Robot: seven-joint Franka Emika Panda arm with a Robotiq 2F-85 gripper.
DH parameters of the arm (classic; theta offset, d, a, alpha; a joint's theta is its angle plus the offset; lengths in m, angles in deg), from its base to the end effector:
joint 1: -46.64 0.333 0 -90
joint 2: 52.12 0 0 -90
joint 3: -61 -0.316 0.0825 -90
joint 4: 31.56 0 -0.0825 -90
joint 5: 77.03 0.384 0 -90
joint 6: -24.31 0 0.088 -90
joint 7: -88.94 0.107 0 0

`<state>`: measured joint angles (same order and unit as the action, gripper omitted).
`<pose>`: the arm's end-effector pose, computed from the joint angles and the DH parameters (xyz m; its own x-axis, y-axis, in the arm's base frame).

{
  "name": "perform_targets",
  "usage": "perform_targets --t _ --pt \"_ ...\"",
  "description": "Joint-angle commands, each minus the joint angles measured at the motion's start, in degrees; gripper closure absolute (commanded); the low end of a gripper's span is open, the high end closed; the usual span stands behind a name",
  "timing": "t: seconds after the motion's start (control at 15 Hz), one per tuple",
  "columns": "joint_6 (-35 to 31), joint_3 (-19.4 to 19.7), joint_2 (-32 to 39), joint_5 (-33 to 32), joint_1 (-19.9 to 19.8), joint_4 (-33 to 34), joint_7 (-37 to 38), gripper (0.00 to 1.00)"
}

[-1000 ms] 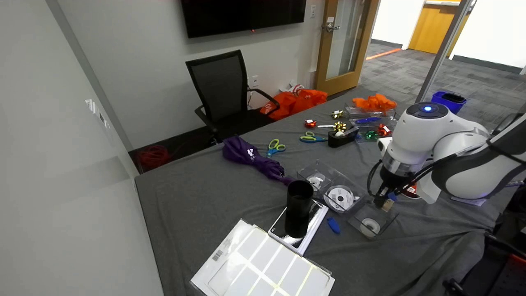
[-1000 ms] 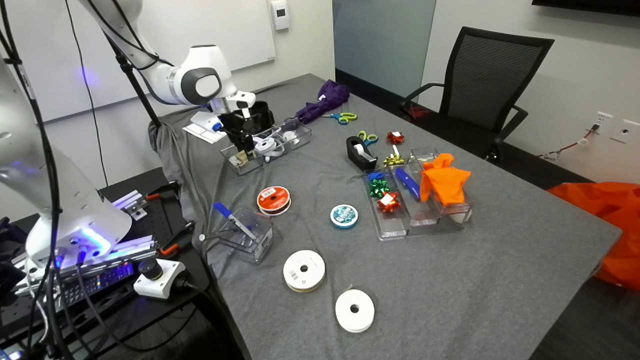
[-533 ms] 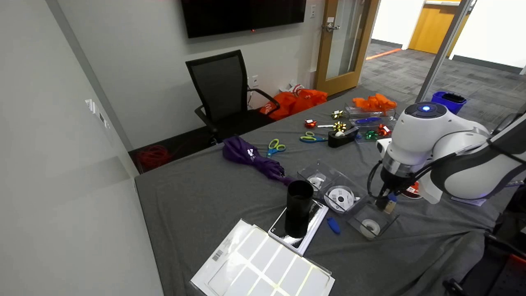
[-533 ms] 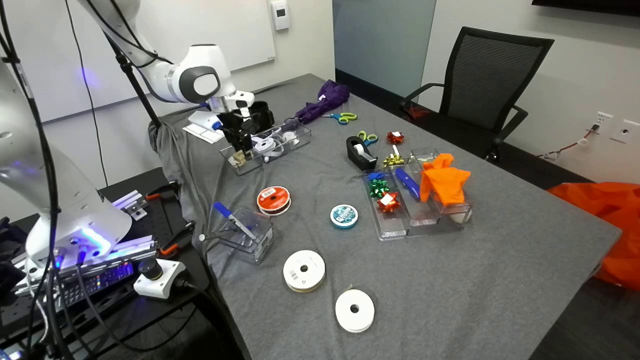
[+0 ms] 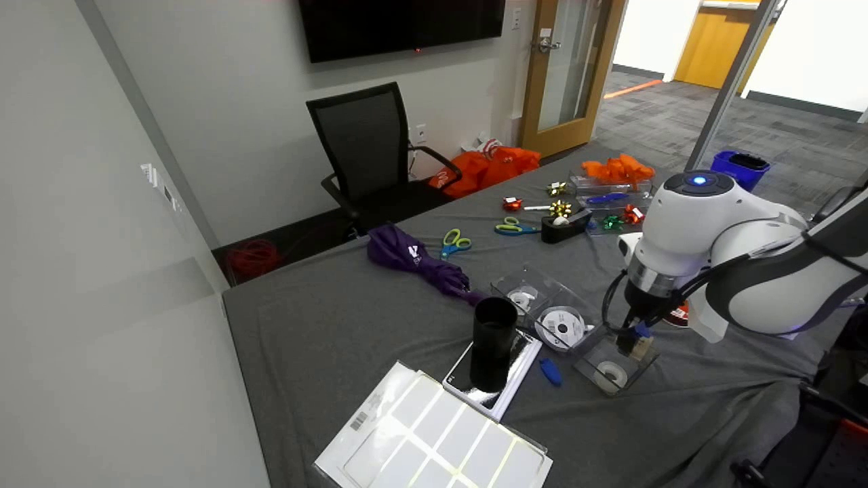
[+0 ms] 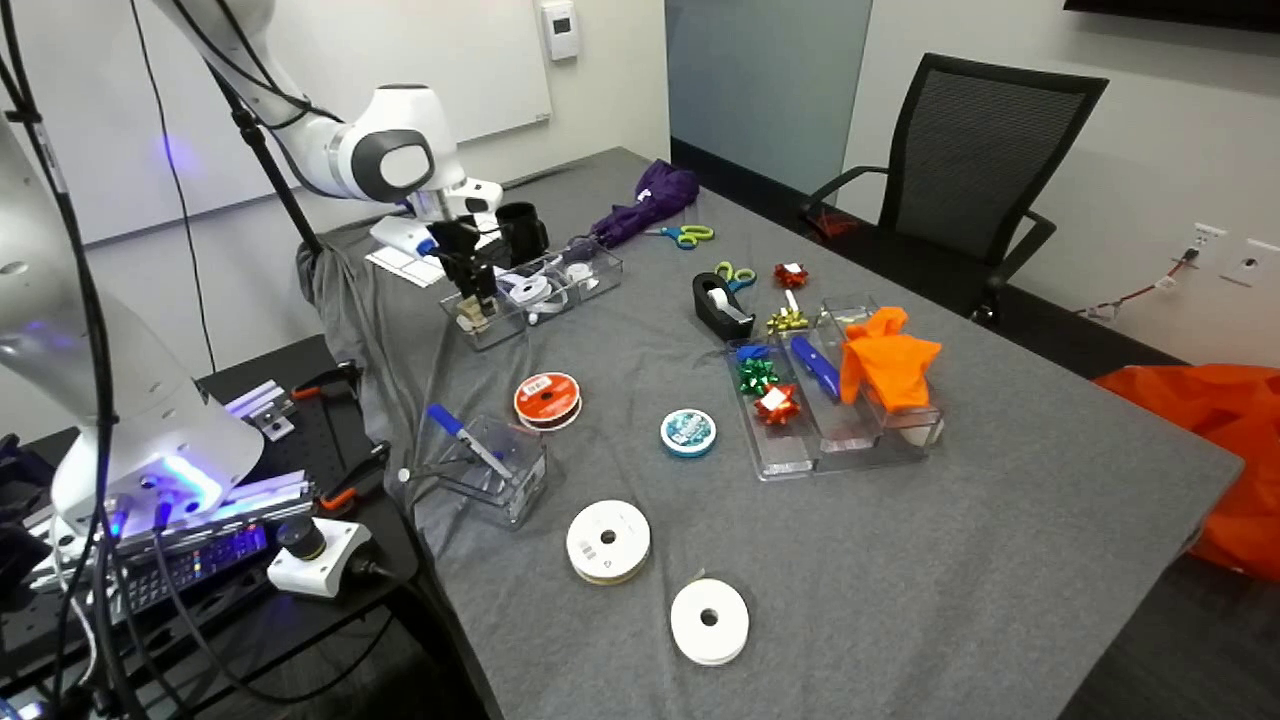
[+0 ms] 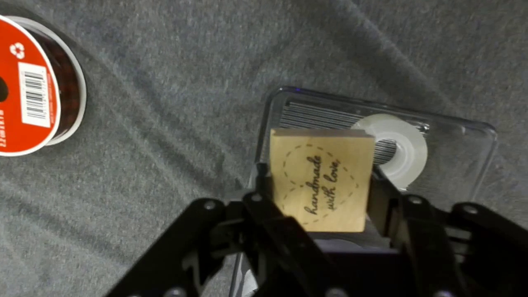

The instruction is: Move the object across the table and place it in the box

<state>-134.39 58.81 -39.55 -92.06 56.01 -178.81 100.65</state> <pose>0.4323 0.1007 0.1825 0.9709 0.2392 -0.0113 0.2392 -0.9672 0.0855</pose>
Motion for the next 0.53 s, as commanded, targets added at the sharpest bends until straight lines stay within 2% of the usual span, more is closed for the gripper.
perform_targets --t 0.0,0.47 --pt "-0.28 -1.37 0.36 3.37 0.09 1.00 -1.40 0.69" --pt "-3.05 -2.07 3.01 4.92 0.34 2.63 -1.64 0.69"
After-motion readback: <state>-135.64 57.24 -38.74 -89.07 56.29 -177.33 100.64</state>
